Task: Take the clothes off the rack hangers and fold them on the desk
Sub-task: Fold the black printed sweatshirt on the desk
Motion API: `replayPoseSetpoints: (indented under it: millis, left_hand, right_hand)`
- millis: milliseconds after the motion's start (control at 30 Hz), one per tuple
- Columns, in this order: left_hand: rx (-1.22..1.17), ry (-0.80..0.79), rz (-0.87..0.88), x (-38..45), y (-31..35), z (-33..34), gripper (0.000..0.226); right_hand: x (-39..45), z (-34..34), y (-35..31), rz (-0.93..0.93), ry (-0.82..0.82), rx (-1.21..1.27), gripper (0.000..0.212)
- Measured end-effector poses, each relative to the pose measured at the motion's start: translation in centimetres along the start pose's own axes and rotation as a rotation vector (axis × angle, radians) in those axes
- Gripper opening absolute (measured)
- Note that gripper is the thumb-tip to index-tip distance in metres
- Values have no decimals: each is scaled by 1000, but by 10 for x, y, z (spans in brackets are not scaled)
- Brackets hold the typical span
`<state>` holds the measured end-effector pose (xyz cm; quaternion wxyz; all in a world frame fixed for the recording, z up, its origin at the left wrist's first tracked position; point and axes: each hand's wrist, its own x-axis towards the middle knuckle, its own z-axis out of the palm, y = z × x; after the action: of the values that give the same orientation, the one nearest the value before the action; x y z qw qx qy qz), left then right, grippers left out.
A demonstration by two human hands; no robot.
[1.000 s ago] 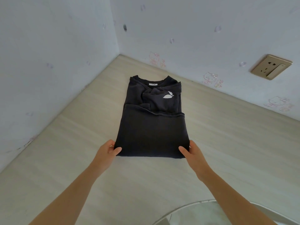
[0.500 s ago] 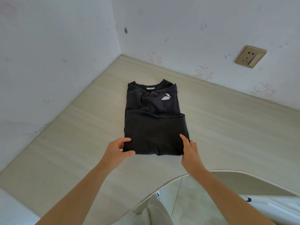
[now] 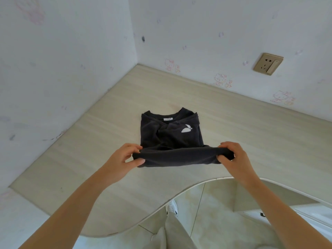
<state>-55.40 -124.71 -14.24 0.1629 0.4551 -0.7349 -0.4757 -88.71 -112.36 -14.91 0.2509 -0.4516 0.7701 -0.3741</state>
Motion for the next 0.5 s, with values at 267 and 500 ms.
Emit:
replayPoseSetpoints:
  millis: [267, 500]
  left_hand:
    - [-174, 269, -1, 27, 10, 1, 22]
    - [60, 542, -125, 113, -6, 17, 23]
  right_hand:
    - [32, 5, -33, 63, 83, 274, 16]
    - [113, 43, -23, 121, 109, 88, 28]
